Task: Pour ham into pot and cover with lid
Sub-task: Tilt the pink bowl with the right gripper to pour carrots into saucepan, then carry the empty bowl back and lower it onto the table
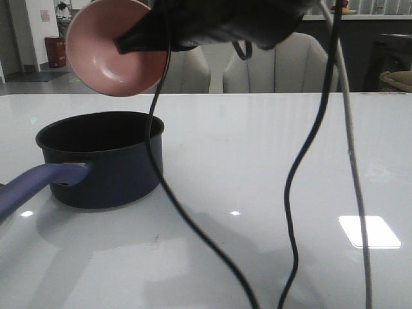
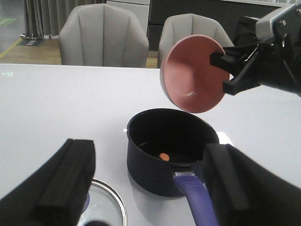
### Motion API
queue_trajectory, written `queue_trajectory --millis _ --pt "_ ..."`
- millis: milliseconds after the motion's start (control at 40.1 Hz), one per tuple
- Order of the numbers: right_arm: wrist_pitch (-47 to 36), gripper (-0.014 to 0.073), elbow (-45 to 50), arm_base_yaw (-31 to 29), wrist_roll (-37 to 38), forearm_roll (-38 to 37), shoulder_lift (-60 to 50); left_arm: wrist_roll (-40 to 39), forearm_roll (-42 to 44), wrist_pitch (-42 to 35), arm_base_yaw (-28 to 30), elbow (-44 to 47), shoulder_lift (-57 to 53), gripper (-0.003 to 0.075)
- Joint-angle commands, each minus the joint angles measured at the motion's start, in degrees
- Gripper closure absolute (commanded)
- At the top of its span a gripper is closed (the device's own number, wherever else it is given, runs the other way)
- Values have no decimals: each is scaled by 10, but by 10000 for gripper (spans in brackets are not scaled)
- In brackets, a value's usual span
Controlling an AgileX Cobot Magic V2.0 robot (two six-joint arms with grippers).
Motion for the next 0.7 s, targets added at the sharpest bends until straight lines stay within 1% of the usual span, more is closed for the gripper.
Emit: queue_trajectory --millis 0,50,200,275,349,424,524,574,674 --pt "88 456 -38 -12 10 76 -67 -2 1 -45 -5 -16 6 211" --pt "135 456 -40 -21 10 90 -84 -2 1 -45 -5 -16 6 211" --pt "254 456 -40 -52 10 94 -130 -2 1 -45 -5 -16 6 211" --pt "316 456 -40 -79 9 92 -148 -2 1 -45 -5 -16 6 211" --pt "373 456 -40 -109 8 74 -164 -2 1 -45 -5 -16 6 211" --pt "431 456 -40 -143 11 42 -178 -2 1 -45 -5 -16 6 211" --pt "498 456 -39 -190 48 -4 -191 -2 1 -45 -5 -16 6 211" --pt "529 456 -39 -213 86 -36 -195 -2 1 -45 -5 -16 6 211" --pt "582 456 -39 -256 168 -129 -198 -2 1 -45 -5 -16 6 211"
